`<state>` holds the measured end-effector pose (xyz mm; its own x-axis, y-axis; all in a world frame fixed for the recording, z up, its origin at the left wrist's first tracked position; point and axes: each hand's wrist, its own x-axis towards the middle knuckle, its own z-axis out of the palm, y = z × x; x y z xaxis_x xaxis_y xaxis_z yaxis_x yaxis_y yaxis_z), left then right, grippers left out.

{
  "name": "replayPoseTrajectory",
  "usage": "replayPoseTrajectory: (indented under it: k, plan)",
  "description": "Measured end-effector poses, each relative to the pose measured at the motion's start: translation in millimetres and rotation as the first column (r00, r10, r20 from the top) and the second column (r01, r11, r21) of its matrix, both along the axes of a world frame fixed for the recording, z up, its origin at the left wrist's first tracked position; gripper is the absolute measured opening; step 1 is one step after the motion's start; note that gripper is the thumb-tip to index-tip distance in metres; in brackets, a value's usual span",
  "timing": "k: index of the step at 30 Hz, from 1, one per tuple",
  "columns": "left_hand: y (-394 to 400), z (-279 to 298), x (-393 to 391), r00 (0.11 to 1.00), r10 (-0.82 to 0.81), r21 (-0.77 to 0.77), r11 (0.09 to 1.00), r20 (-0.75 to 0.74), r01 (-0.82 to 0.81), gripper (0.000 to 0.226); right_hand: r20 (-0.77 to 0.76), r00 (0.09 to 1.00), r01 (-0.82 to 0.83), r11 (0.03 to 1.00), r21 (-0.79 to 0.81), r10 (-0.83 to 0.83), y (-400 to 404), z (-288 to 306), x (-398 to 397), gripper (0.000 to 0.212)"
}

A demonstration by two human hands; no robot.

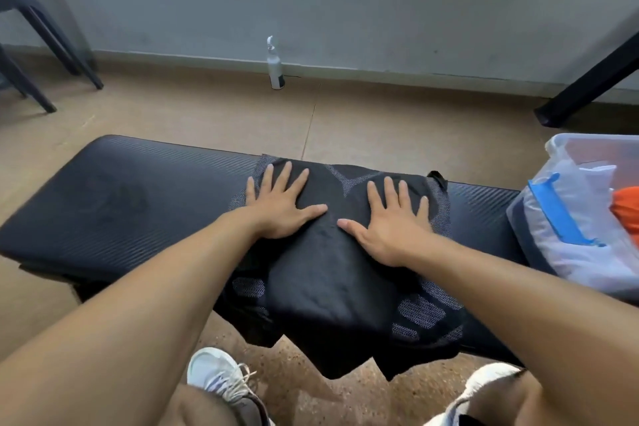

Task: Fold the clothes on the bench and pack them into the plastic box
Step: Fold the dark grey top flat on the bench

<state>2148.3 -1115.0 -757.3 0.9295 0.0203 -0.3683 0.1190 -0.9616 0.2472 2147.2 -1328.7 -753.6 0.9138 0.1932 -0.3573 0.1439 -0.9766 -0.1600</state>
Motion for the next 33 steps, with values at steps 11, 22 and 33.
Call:
replayPoseTrajectory:
  k: [11, 22, 33]
  plan:
    - [8, 12, 9, 0.991, 0.063, -0.167, 0.985, 0.116, -0.043, 0.087, 0.117, 0.992, -0.062, 0.997, 0.037, 0.057, -20, -5, 33, 0.083]
    - [46, 69, -32, 0.923, 0.376, 0.088, 0.925, -0.081, -0.369, 0.068, 0.206, 0.839, -0.526, 0.847, 0.070, 0.504, 41, 42, -54, 0.071]
    - [41, 74, -79, 0.888, 0.292, -0.313, 0.858, -0.355, -0.407, 0.042, 0.157, 0.831, -0.554, 0.819, 0.151, 0.534, 35, 33, -77, 0.055]
